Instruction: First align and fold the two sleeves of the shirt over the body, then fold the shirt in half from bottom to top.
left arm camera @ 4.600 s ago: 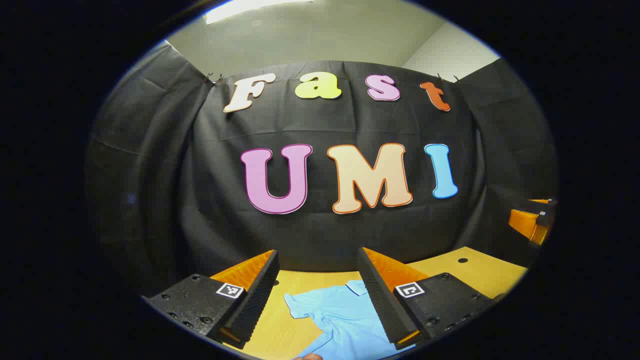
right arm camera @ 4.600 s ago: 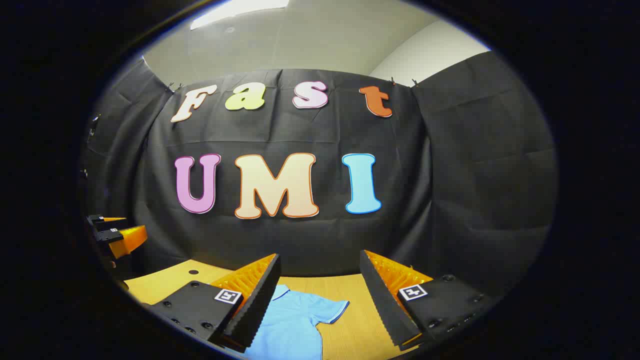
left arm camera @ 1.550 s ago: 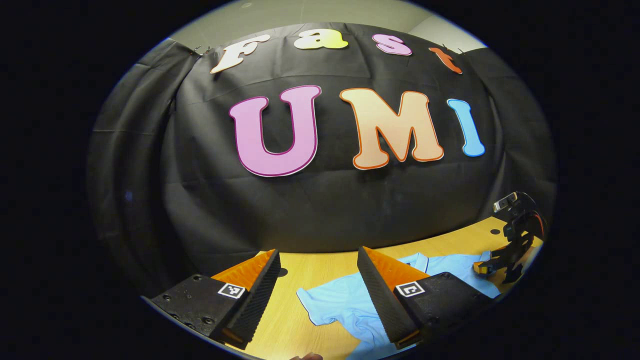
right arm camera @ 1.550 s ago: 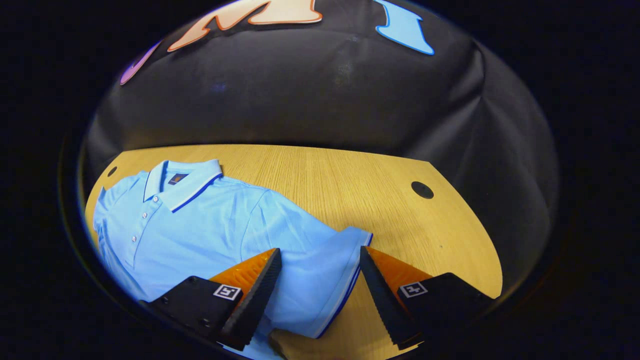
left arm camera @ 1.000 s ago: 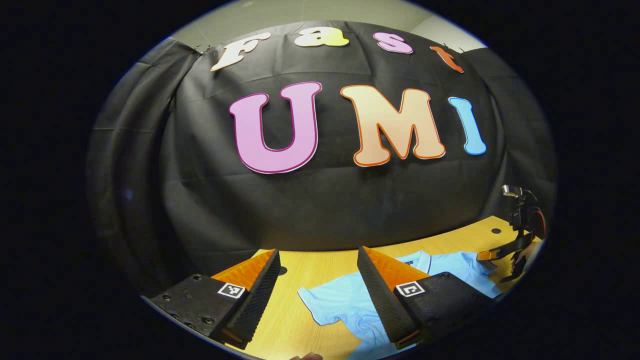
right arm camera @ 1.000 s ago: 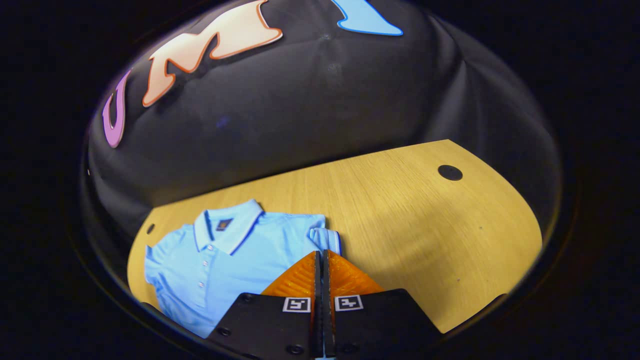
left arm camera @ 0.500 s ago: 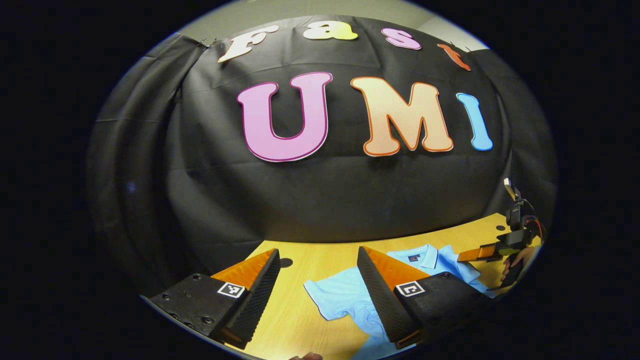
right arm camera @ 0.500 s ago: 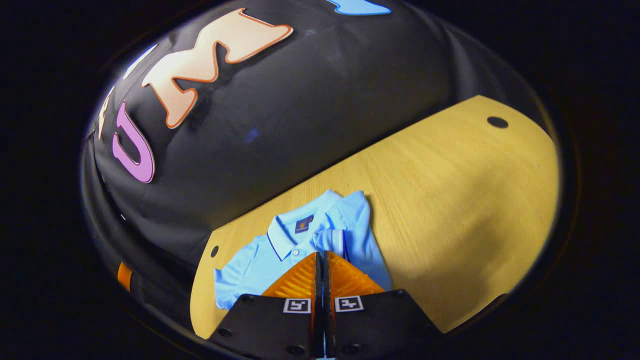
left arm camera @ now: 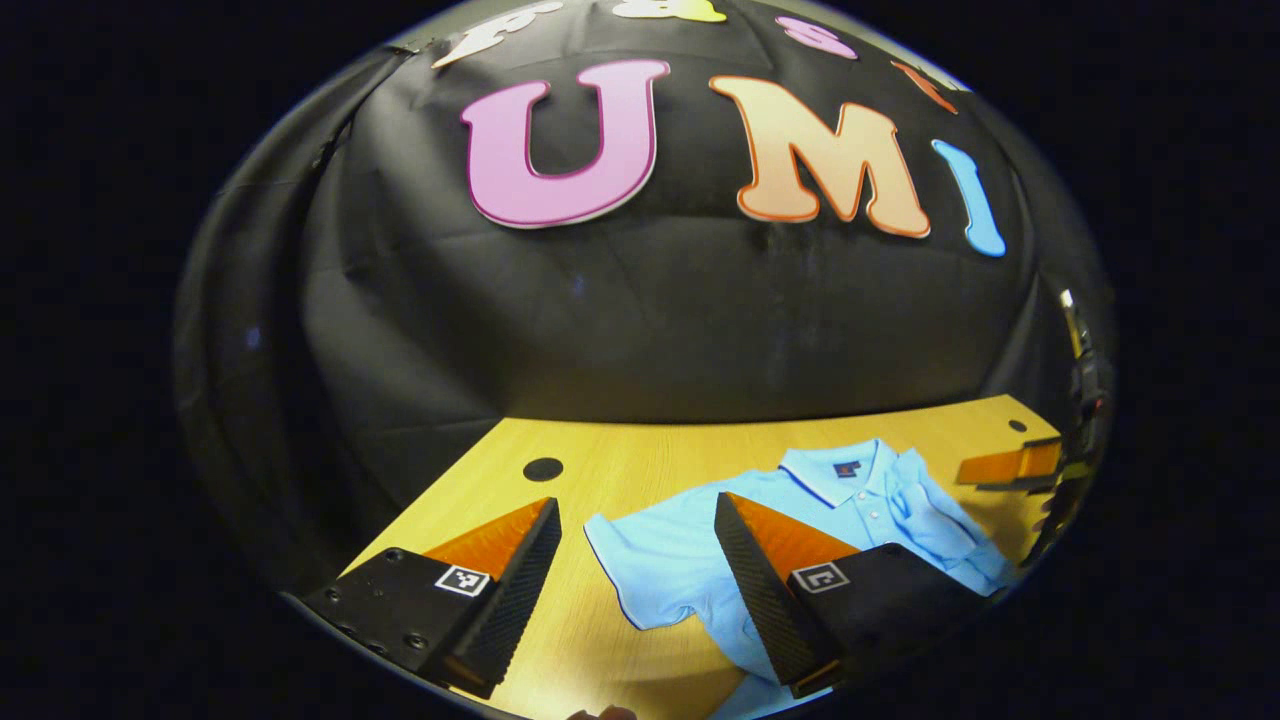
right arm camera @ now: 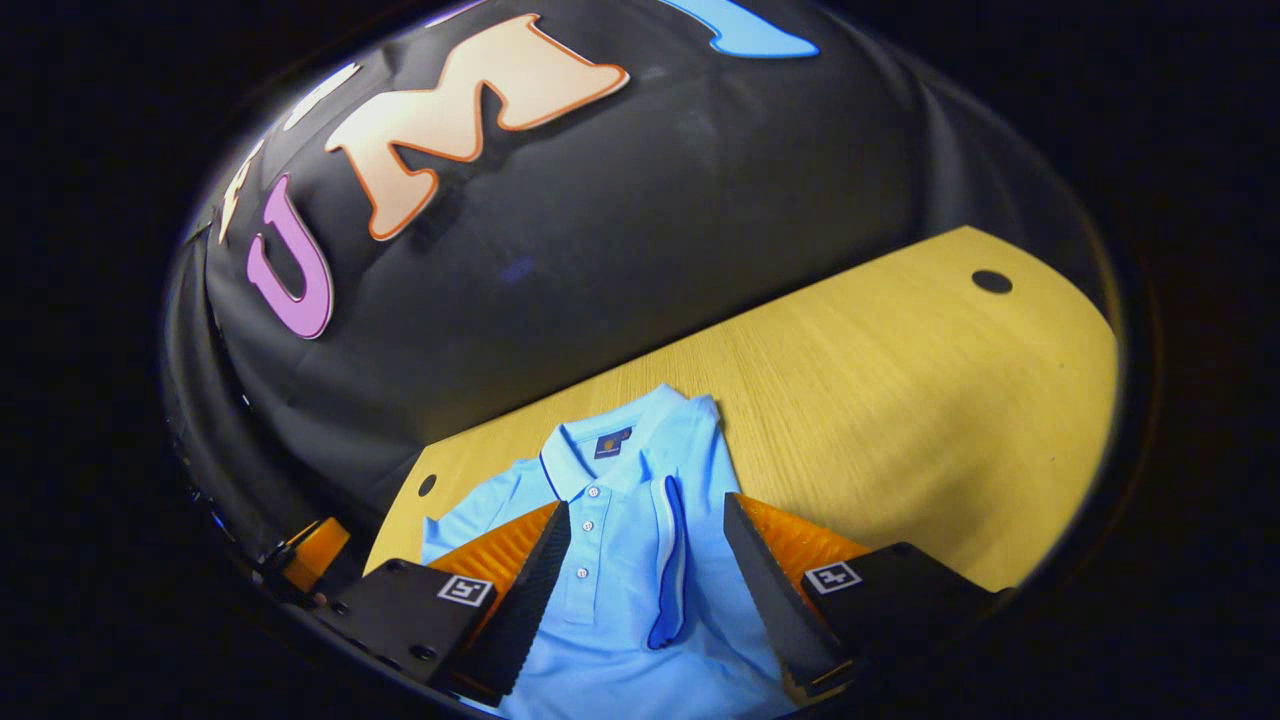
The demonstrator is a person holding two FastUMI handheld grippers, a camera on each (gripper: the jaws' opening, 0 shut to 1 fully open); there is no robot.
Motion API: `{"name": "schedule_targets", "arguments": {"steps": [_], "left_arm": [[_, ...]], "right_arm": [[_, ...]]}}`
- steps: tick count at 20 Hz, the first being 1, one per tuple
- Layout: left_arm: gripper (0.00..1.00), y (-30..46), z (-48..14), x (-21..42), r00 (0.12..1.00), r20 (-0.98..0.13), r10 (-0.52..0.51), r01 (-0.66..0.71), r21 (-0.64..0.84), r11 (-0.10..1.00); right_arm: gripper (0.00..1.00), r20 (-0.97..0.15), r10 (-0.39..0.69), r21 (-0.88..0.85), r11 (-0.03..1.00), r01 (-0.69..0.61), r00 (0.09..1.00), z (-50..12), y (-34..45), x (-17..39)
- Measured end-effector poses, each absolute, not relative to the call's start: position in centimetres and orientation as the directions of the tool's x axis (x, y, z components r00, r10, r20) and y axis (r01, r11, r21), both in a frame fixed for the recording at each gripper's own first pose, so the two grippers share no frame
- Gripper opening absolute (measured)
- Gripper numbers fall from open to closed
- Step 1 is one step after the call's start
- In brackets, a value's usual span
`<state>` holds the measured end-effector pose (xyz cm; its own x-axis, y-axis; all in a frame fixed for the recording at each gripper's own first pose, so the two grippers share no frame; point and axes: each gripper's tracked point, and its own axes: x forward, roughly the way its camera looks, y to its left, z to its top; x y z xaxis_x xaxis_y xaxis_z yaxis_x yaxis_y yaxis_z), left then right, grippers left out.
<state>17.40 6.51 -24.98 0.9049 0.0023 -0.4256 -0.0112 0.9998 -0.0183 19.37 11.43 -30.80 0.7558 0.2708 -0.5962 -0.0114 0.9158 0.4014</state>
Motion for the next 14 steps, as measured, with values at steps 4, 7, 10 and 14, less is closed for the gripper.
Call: {"name": "schedule_targets", "arguments": {"steps": [4, 7, 10, 14], "left_arm": [[0.93, 6.1, -30.5, 18.3, 0.845, -0.535, 0.023, -0.034, -0.011, 0.999], [0.93, 5.9, -34.3, 18.3, 0.774, -0.632, 0.038, -0.066, -0.021, 0.998], [0.93, 6.0, -36.2, 17.9, 0.726, -0.688, 0.021, -0.067, -0.041, 0.997], [0.92, 5.3, -36.5, 17.8, 0.711, -0.703, -0.019, -0.055, -0.083, 0.995]], "right_arm": [[0.97, -0.585, 0.254, 0.365, 0.931, -0.030, 0.770, -28.7, 9.4, 17.2], [0.97, -0.606, 0.233, 0.334, 0.942, -0.022, 0.760, -28.8, 7.8, 15.2], [0.97, -0.635, 0.224, 0.325, 0.946, -0.007, 0.739, -29.3, 6.8, 13.4], [0.97, -0.629, 0.212, 0.312, 0.950, -0.006, 0.748, -28.7, 5.5, 12.3]]}}
